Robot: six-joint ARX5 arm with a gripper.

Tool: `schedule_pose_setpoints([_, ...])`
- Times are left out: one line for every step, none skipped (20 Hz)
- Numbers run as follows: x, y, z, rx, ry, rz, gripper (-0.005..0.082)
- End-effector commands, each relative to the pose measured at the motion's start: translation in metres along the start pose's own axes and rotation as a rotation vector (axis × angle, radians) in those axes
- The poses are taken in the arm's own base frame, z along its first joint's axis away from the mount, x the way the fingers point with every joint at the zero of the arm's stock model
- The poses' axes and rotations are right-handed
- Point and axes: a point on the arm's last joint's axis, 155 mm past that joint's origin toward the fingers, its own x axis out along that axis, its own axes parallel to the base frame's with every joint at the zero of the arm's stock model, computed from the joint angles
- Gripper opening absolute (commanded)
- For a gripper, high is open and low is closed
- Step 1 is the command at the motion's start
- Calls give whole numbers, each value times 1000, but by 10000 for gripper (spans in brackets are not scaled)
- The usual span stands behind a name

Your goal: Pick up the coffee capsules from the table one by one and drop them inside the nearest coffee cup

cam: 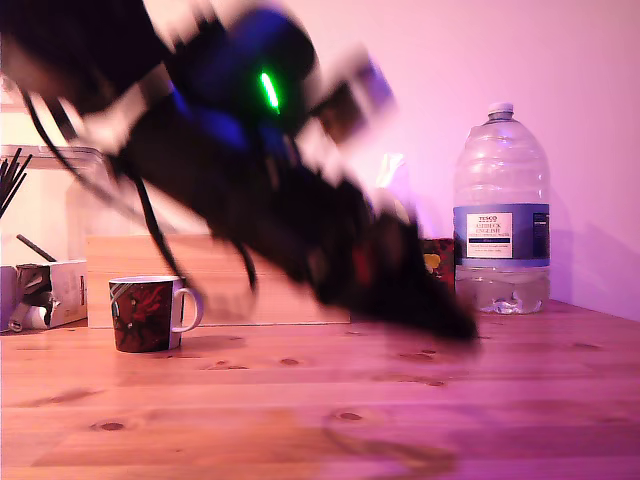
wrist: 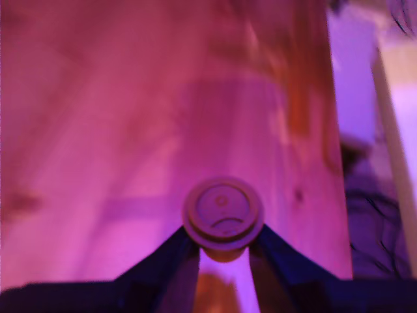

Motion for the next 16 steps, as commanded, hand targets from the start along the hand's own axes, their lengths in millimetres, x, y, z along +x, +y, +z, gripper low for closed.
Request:
schedule_pose_setpoints([-8,9,-3,-22,15,37,72])
schedule_pose_setpoints([-16,13,1,-26,9,55,72])
schedule_pose_setpoints([-24,21,4,-31,10,94,73])
schedule_pose_setpoints([-32,25,7,-36,7,114,73])
schedule_pose_setpoints([-40,31,10,-41,2,136,73])
schedule_pose_setpoints([-48,36,13,-48,-6,157,73])
schedule_pose_setpoints([-56,44,14,-56,-9,184,73])
schedule_pose_setpoints([-62,50,14,-67,-11,205,73])
schedule_pose_setpoints([-70,58,14,-80,-13,226,73])
schedule_pose_setpoints([-76,64,13,-93,-14,244,73])
schedule_pose_setpoints([-83,71,12,-107,-12,262,73])
schedule_pose_setpoints([-90,77,11,-120,-14,281,73])
schedule_pose_setpoints([-99,84,11,-132,-18,303,73])
schedule_pose_setpoints([-107,91,10,-145,-21,325,73])
schedule_pose_setpoints([-114,97,9,-157,-22,346,73])
schedule_pose_setpoints([-123,105,7,-172,-25,370,73])
